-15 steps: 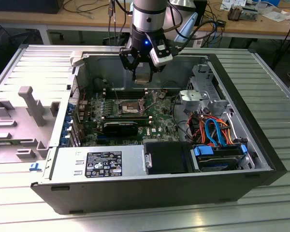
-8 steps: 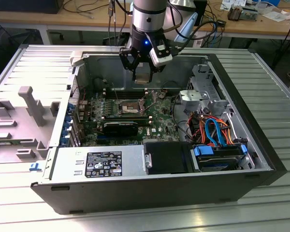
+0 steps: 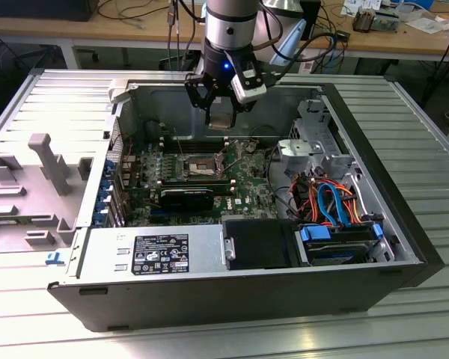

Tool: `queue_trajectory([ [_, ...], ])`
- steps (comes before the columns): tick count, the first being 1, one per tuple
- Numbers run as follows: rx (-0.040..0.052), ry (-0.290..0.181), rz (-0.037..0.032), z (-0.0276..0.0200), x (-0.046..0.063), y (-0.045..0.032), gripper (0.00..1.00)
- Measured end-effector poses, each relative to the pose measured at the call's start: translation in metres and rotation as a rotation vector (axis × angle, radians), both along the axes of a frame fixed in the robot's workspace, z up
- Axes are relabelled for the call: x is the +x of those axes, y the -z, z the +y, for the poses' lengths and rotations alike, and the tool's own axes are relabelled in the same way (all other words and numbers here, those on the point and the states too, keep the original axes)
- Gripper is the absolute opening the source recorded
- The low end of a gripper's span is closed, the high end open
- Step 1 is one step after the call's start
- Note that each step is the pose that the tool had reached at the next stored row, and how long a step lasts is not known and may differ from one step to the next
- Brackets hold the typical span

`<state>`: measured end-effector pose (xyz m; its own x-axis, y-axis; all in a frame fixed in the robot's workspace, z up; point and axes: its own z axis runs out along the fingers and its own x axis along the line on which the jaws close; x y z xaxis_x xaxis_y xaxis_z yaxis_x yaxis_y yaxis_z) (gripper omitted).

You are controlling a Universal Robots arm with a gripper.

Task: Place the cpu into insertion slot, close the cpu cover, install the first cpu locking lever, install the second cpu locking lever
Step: 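Place the cpu into insertion slot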

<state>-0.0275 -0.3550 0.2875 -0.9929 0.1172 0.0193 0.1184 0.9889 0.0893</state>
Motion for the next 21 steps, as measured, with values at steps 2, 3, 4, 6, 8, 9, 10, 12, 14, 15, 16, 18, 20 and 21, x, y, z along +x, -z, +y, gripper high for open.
queue_trajectory([
  [2, 0.0001, 0.003, 0.0000, 0.0000, 0.0000, 0.0000, 0.54],
  [3, 0.0000, 0.004, 0.0000, 0.0000, 0.0000, 0.0000, 0.54],
  [4, 0.0000, 0.005, 0.0000, 0.0000, 0.0000, 0.0000, 0.54],
  [6, 0.0000, 0.007, 0.0000, 0.0000, 0.0000, 0.0001, 0.54],
  [8, 0.0000, 0.009, 0.0000, 0.0000, 0.0000, 0.0001, 0.54],
  [9, 0.0000, 0.010, 0.0000, 0.0000, 0.0000, 0.0001, 0.54],
  [10, 0.0000, 0.011, 0.0000, 0.0000, 0.0000, 0.0001, 0.54],
  [12, 0.0000, 0.013, 0.0000, 0.0000, 0.0000, 0.0001, 0.54],
  [14, 0.0000, 0.014, 0.0000, 0.0000, 0.0000, 0.0001, 0.54],
  [15, 0.0000, 0.015, 0.0000, 0.0000, 0.0000, 0.0001, 0.54],
  [16, 0.0000, 0.016, 0.0000, 0.0000, 0.0000, 0.0002, 0.54],
  [18, 0.0000, 0.018, 0.0000, 0.0000, 0.0000, 0.0002, 0.54],
  [20, 0.0000, 0.020, 0.0000, 0.0000, 0.0000, 0.0002, 0.54],
  [21, 0.0000, 0.021, 0.0000, 0.0000, 0.0000, 0.0002, 0.54],
])
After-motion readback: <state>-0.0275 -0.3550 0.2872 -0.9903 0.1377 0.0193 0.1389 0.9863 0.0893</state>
